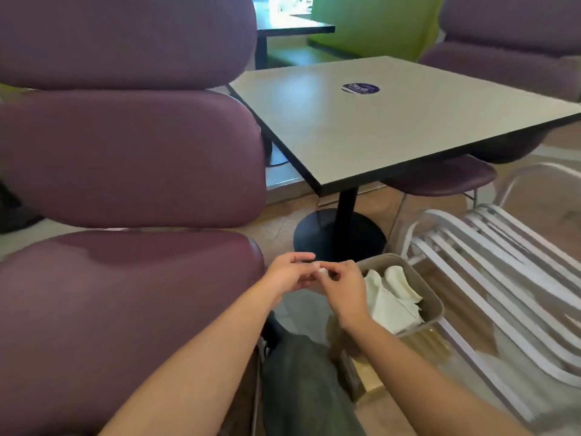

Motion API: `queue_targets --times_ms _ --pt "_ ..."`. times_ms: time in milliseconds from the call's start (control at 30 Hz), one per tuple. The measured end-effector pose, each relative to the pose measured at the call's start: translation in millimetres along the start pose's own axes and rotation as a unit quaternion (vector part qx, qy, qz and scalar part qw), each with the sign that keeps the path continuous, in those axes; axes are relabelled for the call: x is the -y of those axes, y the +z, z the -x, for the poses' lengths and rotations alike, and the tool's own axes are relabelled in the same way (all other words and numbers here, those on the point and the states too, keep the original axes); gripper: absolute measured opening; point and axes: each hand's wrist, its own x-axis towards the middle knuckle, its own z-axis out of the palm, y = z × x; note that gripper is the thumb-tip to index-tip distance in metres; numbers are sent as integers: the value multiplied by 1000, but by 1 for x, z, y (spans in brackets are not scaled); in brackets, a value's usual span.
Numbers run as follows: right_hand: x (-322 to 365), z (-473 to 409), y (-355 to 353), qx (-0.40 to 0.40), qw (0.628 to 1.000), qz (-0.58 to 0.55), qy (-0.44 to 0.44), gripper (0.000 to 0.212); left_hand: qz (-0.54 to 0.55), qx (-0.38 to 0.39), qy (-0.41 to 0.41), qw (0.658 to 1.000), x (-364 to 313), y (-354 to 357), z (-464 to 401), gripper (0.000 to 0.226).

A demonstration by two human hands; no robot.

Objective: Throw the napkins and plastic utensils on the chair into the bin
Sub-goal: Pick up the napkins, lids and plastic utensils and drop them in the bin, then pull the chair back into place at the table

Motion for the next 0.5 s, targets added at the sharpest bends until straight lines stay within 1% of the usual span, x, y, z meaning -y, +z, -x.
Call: queue_targets --times_ms 100,133,267,400,500 --pt "-17 -7 -25 2 999 10 30 20 -44 20 14 999 2 25 -6 28" --pt "-29 -11 -43 -15 999 6 48 18 -61 35 15 997 3 48 -13 28" --pt "-49 -21 -73 -48 997 2 67 12 -119 65 38 990 6 86 -31 24" --pt "-73 -34 -101 -74 991 61 94 9 -197 82 70 975 12 121 -56 26" --pt "-94 -43 -114 -96 980 127 121 12 -271 62 99 956 23 136 -75 23"
